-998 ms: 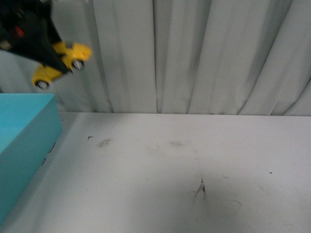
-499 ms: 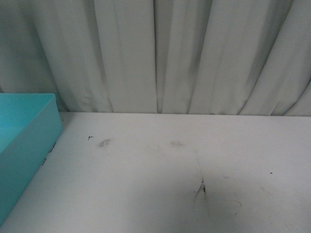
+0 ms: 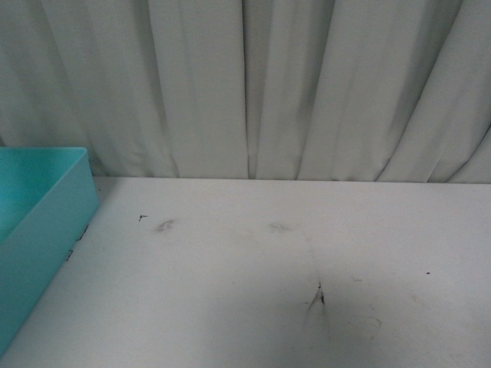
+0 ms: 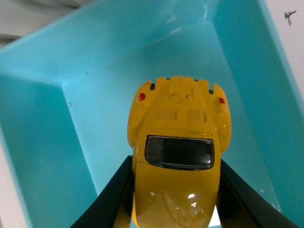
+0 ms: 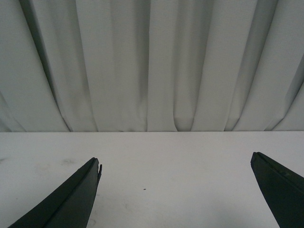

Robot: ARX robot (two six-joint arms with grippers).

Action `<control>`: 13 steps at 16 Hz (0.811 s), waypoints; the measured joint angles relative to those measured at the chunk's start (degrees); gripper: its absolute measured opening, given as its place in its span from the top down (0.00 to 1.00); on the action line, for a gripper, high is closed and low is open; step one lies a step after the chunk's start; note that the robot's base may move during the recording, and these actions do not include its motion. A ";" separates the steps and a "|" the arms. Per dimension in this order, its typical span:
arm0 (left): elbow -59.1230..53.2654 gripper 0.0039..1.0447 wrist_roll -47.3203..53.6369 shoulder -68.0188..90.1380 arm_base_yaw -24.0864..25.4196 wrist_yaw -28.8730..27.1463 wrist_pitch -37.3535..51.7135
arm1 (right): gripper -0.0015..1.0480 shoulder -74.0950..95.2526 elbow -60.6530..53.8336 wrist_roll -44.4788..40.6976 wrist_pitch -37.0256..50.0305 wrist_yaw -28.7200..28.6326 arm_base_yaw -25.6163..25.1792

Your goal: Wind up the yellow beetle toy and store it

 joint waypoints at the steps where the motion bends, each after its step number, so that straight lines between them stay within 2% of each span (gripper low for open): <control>1: -5.90 0.61 -1.62 6.49 0.17 -4.87 6.29 | 0.06 0.00 0.00 0.00 0.00 0.00 0.00; 4: -6.84 0.61 -2.16 10.95 1.62 -10.73 13.18 | 0.06 0.00 0.00 0.00 0.00 0.02 0.00; 6: -6.80 0.61 -3.50 12.81 2.19 -12.46 15.10 | 0.06 0.00 0.00 0.00 0.00 0.00 0.00; 7: -6.64 0.56 -4.28 13.05 2.43 -12.39 14.45 | 0.06 0.00 0.00 0.00 0.00 0.00 0.00; 9: -5.31 0.33 -4.85 13.03 2.73 -12.00 12.92 | 0.06 0.00 0.00 0.00 0.00 0.02 0.00; 12: -4.83 0.04 -6.03 10.88 3.48 -7.93 13.09 | 0.06 0.00 0.00 0.00 0.00 0.02 0.00; 13: -4.90 0.07 -7.02 8.61 4.00 -5.11 13.40 | 0.06 0.00 0.00 0.00 0.00 0.02 0.00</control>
